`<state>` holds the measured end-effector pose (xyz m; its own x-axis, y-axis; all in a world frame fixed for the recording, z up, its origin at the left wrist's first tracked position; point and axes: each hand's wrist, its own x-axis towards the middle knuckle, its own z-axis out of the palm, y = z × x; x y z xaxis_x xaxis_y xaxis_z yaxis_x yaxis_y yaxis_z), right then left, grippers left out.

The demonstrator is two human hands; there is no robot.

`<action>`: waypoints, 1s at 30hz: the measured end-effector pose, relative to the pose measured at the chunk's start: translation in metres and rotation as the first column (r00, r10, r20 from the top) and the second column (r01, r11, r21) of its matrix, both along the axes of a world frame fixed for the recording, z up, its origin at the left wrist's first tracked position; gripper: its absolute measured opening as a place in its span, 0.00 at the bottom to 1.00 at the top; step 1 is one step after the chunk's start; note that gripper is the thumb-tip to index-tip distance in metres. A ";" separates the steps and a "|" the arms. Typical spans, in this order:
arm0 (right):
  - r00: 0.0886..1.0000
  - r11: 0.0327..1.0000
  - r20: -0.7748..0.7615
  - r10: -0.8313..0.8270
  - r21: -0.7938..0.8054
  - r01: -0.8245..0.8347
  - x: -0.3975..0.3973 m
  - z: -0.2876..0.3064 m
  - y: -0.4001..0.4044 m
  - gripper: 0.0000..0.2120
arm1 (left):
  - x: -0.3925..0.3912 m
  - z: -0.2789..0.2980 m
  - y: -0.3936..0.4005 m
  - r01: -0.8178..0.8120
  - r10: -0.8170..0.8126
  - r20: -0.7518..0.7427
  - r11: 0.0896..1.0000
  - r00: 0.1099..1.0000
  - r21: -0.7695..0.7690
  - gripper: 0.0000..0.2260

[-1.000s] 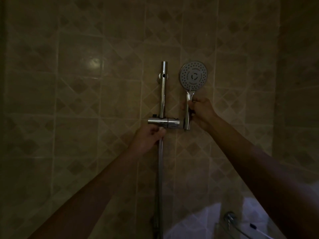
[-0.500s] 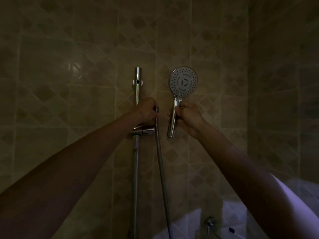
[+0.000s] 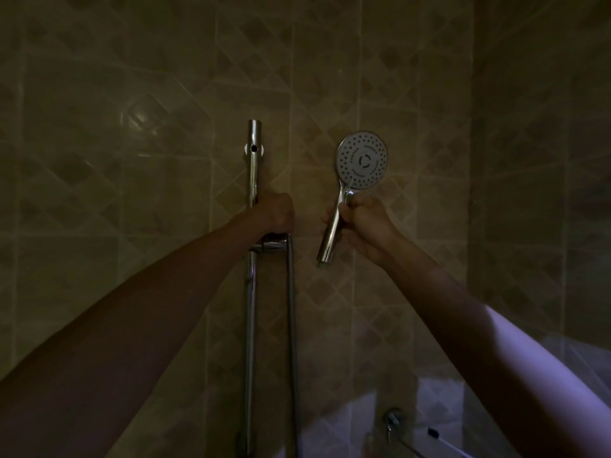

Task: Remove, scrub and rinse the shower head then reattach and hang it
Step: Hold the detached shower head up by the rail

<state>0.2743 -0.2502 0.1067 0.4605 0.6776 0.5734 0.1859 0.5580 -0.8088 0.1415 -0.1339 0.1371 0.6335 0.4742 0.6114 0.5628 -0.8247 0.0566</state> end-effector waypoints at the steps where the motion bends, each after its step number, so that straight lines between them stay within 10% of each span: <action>1: 1.000 1.000 -0.004 0.005 0.002 -0.005 0.001 -0.001 -0.001 0.08 | 0.000 0.002 -0.001 -0.019 0.019 -0.001 1.000 1.000 -0.008 0.12; 30: 0.995 0.995 -0.046 0.090 -0.031 -0.092 -0.010 -0.005 -0.020 0.08 | -0.023 -0.001 -0.009 0.064 -0.002 -0.262 0.972 0.965 0.228 0.10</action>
<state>0.2639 -0.2702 0.1017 0.4205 0.7362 0.5302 0.0991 0.5437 -0.8334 0.1182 -0.1434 0.1359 0.7972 0.3146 0.5153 0.5047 -0.8157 -0.2827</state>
